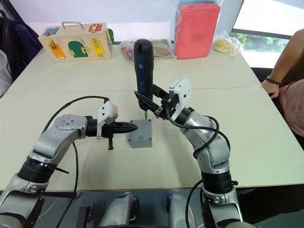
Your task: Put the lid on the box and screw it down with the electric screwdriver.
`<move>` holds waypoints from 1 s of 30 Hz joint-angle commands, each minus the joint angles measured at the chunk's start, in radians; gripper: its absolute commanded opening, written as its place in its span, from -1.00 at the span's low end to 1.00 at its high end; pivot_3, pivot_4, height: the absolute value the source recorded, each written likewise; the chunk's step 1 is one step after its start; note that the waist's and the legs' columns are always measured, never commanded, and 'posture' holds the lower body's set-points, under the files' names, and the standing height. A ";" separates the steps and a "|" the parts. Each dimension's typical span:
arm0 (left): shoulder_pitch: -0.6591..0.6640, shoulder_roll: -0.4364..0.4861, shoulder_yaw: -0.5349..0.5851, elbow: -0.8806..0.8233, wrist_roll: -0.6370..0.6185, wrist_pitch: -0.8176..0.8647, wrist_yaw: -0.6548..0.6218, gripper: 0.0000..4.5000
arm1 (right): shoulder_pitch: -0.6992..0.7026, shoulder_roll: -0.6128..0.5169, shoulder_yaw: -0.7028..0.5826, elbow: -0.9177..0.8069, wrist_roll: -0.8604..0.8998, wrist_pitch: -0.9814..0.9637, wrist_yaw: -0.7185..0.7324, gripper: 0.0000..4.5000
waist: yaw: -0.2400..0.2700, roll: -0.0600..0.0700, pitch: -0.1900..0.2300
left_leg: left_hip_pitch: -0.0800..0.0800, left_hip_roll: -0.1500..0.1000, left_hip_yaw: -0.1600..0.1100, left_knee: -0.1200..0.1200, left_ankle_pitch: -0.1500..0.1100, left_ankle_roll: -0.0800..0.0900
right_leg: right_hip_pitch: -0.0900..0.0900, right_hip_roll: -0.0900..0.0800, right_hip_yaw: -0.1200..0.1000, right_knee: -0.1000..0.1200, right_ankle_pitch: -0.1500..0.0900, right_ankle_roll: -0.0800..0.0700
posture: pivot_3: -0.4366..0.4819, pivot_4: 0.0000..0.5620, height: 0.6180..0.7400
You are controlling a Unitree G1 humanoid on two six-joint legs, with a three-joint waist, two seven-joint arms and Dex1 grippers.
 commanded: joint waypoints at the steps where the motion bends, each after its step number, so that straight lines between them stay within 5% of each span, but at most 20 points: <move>1: 0.015 -0.002 -0.022 0.013 0.035 -0.010 -0.001 -1.00 | 0.000 -0.010 0.012 -0.042 0.004 -0.042 -0.004 -0.30 | 0.000 0.000 -0.001 | 0.000 0.000 0.000 0.000 0.000 0.000 | 0.000 0.000 0.000 0.000 0.000 0.000 | -0.05 -0.47 0.83; 19: 0.023 -0.030 -0.023 0.006 0.046 -0.015 0.003 -1.00 | -0.008 -0.071 0.010 0.030 -0.011 -0.069 -0.011 -0.30 | 0.002 -0.001 -0.001 | 0.001 0.000 0.000 0.000 0.000 0.000 | 0.001 0.000 0.000 0.000 0.000 0.000 | -0.05 -0.47 0.83; 30: 0.036 -0.036 -0.025 0.010 0.067 -0.027 0.010 -1.00 | 0.045 -0.067 0.097 0.092 -0.038 0.095 -0.076 -0.30 | 0.001 -0.002 -0.017 | 0.007 0.000 0.000 -0.001 0.000 0.000 | 0.007 0.000 0.000 -0.001 0.000 0.000 | -0.05 -0.47 0.83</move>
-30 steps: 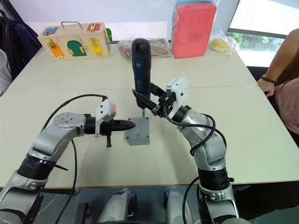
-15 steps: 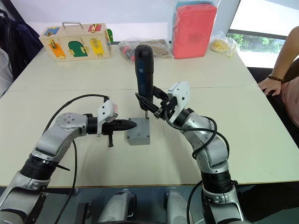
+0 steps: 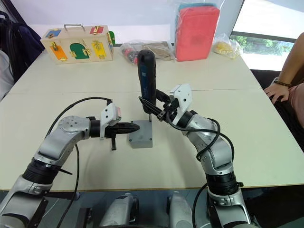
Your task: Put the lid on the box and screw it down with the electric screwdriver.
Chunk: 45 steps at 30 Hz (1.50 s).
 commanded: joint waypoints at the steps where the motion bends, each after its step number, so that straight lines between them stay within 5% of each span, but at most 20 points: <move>1: 0.022 0.000 -0.014 0.001 0.018 0.006 0.005 -1.00 | 0.046 0.007 0.048 0.068 -0.022 0.099 -0.050 -0.30 | 0.000 0.000 -0.001 | 0.004 0.000 0.000 -0.001 0.000 0.000 | 0.004 0.000 0.000 -0.001 0.000 0.000 | -0.05 -0.47 0.83; 15: 0.046 0.001 -0.015 -0.007 0.043 0.002 0.010 -1.00 | 0.115 -0.020 0.115 0.100 -0.056 0.138 -0.083 -0.30 | -0.001 -0.006 -0.033 | 0.032 0.001 -0.002 -0.015 -0.003 0.005 | 0.030 0.000 0.000 -0.013 -0.006 -0.006 | -0.05 -0.47 0.83; 28: 0.046 0.002 -0.011 -0.018 0.041 0.015 0.009 -1.00 | 0.096 -0.032 0.111 0.080 -0.068 0.106 -0.078 -0.30 | -0.001 -0.007 -0.037 | 0.034 0.002 -0.003 -0.018 -0.003 0.005 | 0.030 0.000 0.000 -0.013 -0.007 -0.008 | -0.05 -0.47 0.83; 32: 0.044 0.001 -0.001 -0.034 0.025 0.028 0.008 -1.00 | 0.062 -0.015 0.064 0.016 -0.024 0.090 -0.082 -0.30 | -0.001 -0.006 -0.036 | 0.032 0.002 -0.003 -0.018 -0.003 0.005 | 0.028 0.000 0.000 -0.014 -0.007 -0.008 | -0.05 -0.47 0.83; 37: 0.016 0.017 0.063 -0.127 -0.061 0.091 -0.008 -1.00 | -0.128 -0.008 -0.162 -0.119 0.193 0.277 -0.204 -0.30 | -0.001 -0.005 -0.020 | 0.025 0.003 -0.003 -0.018 -0.003 0.005 | 0.021 -0.001 0.000 -0.012 -0.007 -0.008 | -0.05 -0.47 0.83; 45: -0.054 0.078 0.140 -0.230 -0.166 0.163 -0.035 -1.00 | -0.334 -0.269 -0.360 -0.036 0.364 0.746 -0.287 -0.30 | 0.000 -0.001 -0.006 | 0.002 0.001 -0.003 -0.015 -0.001 0.002 | 0.000 -0.002 -0.001 -0.010 -0.004 -0.005 | -0.05 -0.47 0.83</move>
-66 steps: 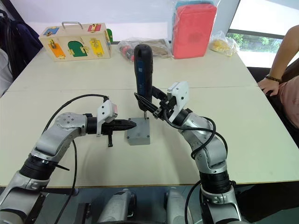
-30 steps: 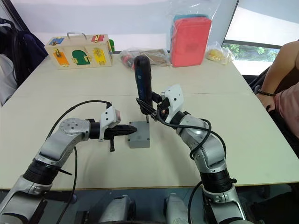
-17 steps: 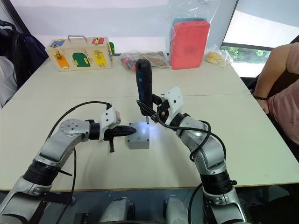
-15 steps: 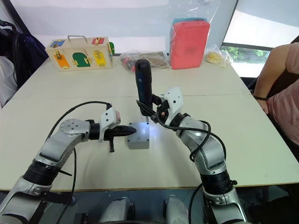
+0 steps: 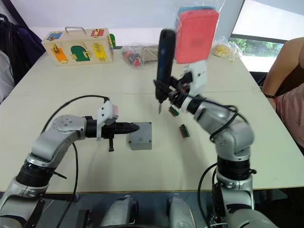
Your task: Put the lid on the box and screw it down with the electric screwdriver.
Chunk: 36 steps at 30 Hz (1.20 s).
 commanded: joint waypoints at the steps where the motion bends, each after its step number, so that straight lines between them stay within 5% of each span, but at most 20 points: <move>1: -0.028 0.040 0.062 -0.070 -0.059 0.020 -0.023 -1.00 | -0.092 -0.104 -0.100 0.052 0.063 0.251 -0.034 -0.30 | -0.001 0.000 0.000 | -0.001 0.000 0.000 0.000 0.000 0.000 | -0.001 0.000 0.000 -0.001 0.000 0.000 | -0.05 -0.47 0.83; 6: -0.036 0.092 0.097 -0.103 -0.101 0.035 -0.043 -1.00 | -0.180 -0.284 -0.051 0.205 0.027 0.489 0.003 -0.30 | -0.003 0.001 0.006 | -0.005 0.000 0.002 0.000 0.000 0.000 | -0.006 0.001 0.000 0.000 0.000 0.000 | -0.05 -0.47 0.83; 11: -0.031 0.131 0.132 -0.138 -0.141 0.043 -0.050 -1.00 | -0.205 -0.476 0.237 0.409 -0.058 0.496 0.129 -0.30 | -0.005 0.003 0.009 | -0.007 0.000 0.003 0.001 0.000 0.000 | -0.007 0.003 0.000 0.000 0.000 0.000 | -0.05 -0.47 0.83; 22: 0.013 0.143 0.171 -0.239 -0.222 0.100 0.019 -1.00 | -0.342 -0.423 0.535 0.840 -0.252 0.373 0.306 -0.30 | -0.008 0.004 0.014 | -0.008 0.000 0.004 0.005 0.000 0.000 | -0.007 0.003 0.000 0.000 0.000 0.001 | -0.05 -0.47 0.83; 24: 0.027 0.147 0.182 -0.261 -0.237 0.115 0.036 -1.00 | -0.358 -0.401 0.554 0.891 -0.287 0.343 0.323 0.15 | -0.008 0.004 0.015 | -0.008 0.000 0.004 0.007 0.000 0.000 | -0.007 0.003 0.000 0.002 0.001 0.001 | -0.05 -0.47 0.83; 26: 0.043 0.157 0.194 -0.271 -0.237 0.124 0.054 -1.00 | -0.378 -0.397 0.556 0.901 -0.303 0.338 0.351 0.28 | -0.007 0.004 0.015 | -0.009 0.000 0.004 0.010 0.000 0.000 | -0.007 0.003 0.000 0.002 0.001 0.002 | -0.05 -0.47 0.83; 30: 0.062 0.181 0.225 -0.245 -0.227 0.125 0.081 -1.00 | -0.441 -0.397 0.505 0.843 -0.299 0.368 0.379 0.95 | -0.005 0.005 0.016 | -0.009 0.000 0.004 0.012 0.000 0.000 | -0.006 0.003 0.001 0.003 0.003 0.003 | -0.05 -0.47 0.83; 36: 0.131 0.195 0.217 -0.180 -0.180 0.097 0.089 -1.00 | -0.371 -0.448 0.451 0.426 -0.269 0.180 0.478 0.98 | -0.005 0.007 0.017 | -0.009 0.000 0.003 0.011 0.000 0.000 | -0.007 0.003 0.000 0.003 0.003 0.003 | -0.05 -0.47 0.83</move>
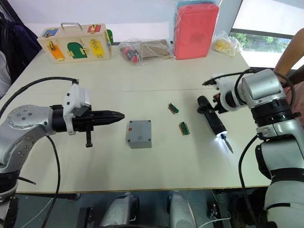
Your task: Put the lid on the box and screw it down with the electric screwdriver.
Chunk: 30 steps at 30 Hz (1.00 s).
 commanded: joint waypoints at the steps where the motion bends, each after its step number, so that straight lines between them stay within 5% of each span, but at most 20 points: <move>1: 0.068 0.008 -0.027 0.045 0.061 -0.056 -0.004 -1.00 | 0.101 0.006 -0.115 -0.324 0.072 -0.094 0.048 0.98 | -0.001 0.000 0.000 | 0.000 0.000 -0.001 0.000 0.000 0.000 | 0.000 0.000 0.000 0.000 0.000 0.000 | -0.05 -0.47 0.83; 3: 0.093 0.001 -0.067 0.071 0.095 -0.083 -0.013 -1.00 | 0.204 0.043 -0.161 -0.464 0.103 -0.114 0.035 0.98 | 0.003 -0.002 -0.001 | 0.000 0.000 -0.001 -0.001 0.000 0.001 | 0.001 0.000 -0.001 -0.001 0.000 0.000 | -0.05 -0.47 0.83; 5: 0.101 -0.015 -0.095 0.092 0.113 -0.105 -0.016 -1.00 | 0.300 0.092 -0.178 -0.554 0.099 -0.149 -0.004 0.73 | 0.004 -0.004 0.001 | 0.000 0.000 -0.001 0.000 0.000 0.001 | 0.001 0.000 -0.001 0.000 0.000 0.000 | -0.05 -0.47 0.83; 15: 0.093 -0.095 -0.208 0.246 0.258 -0.242 -0.005 -1.00 | 0.586 0.292 -0.107 -0.694 0.025 -0.286 -0.155 -0.95 | 0.004 -0.005 0.000 | 0.000 0.000 -0.001 0.003 0.000 0.000 | 0.002 -0.001 0.000 0.001 0.002 0.002 | -0.05 -0.47 0.83; 30: -0.099 -0.303 -0.285 0.512 0.353 -0.293 -0.004 -1.00 | 0.633 0.424 -0.080 -0.742 0.051 -0.185 -0.200 -0.98 | 0.004 -0.005 0.000 | 0.000 -0.001 -0.001 0.004 0.000 0.000 | 0.002 -0.001 -0.001 0.003 0.002 0.002 | -0.05 -0.47 0.83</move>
